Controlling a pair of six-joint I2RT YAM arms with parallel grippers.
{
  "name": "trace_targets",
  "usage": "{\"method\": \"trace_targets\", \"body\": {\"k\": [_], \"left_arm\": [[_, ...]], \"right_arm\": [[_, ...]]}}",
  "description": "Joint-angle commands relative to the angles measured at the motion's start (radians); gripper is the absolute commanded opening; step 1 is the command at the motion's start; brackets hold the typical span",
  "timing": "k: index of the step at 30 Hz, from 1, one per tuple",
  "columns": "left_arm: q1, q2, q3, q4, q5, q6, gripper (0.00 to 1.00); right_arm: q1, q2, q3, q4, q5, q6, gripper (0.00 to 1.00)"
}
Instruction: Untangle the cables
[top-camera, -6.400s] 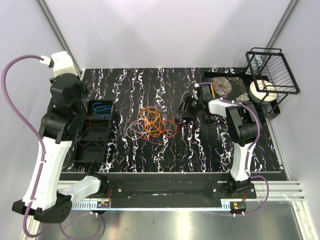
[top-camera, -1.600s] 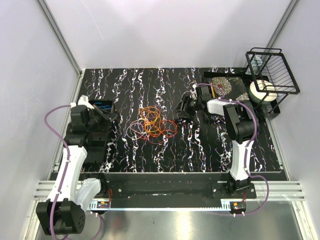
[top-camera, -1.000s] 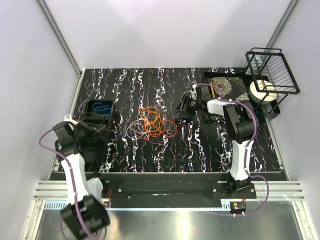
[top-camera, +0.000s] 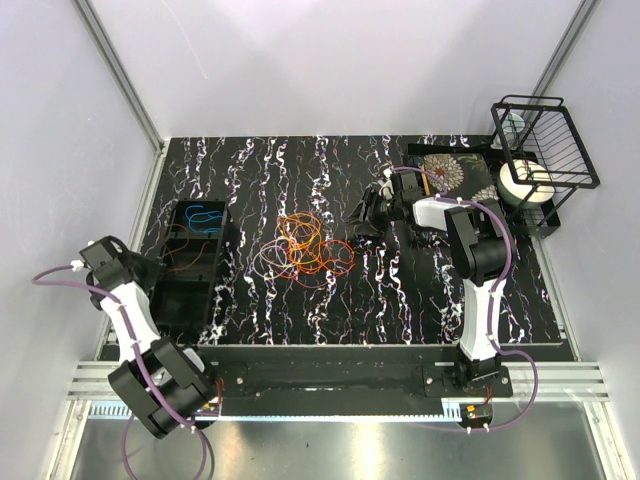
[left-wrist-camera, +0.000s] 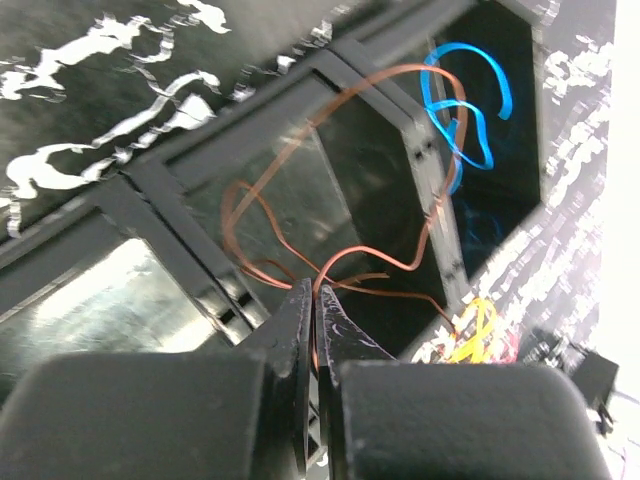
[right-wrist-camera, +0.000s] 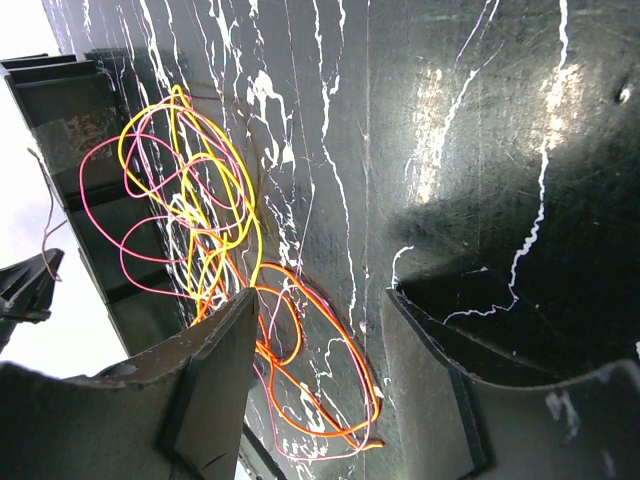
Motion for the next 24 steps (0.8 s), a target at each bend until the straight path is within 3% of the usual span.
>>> {"method": "trace_targets", "body": {"k": [1, 10, 18, 24], "left_arm": [[-0.041, -0.003, 0.028, 0.027, -0.167, 0.004, 0.00], [-0.392, -0.009, 0.091, -0.024, -0.641, -0.025, 0.00], [-0.489, 0.109, 0.121, -0.019, -0.849, -0.040, 0.00], [-0.515, 0.177, 0.105, 0.020, -0.895, -0.036, 0.00]], "right_arm": [[-0.001, 0.034, 0.015, -0.014, 0.021, -0.005, 0.59], [-0.001, 0.032, 0.014, -0.011, 0.013, -0.004, 0.59], [-0.001, 0.034, 0.012, -0.008, 0.008, -0.001, 0.59], [-0.001, 0.040, 0.012, -0.003, 0.005, 0.003, 0.59]]}}
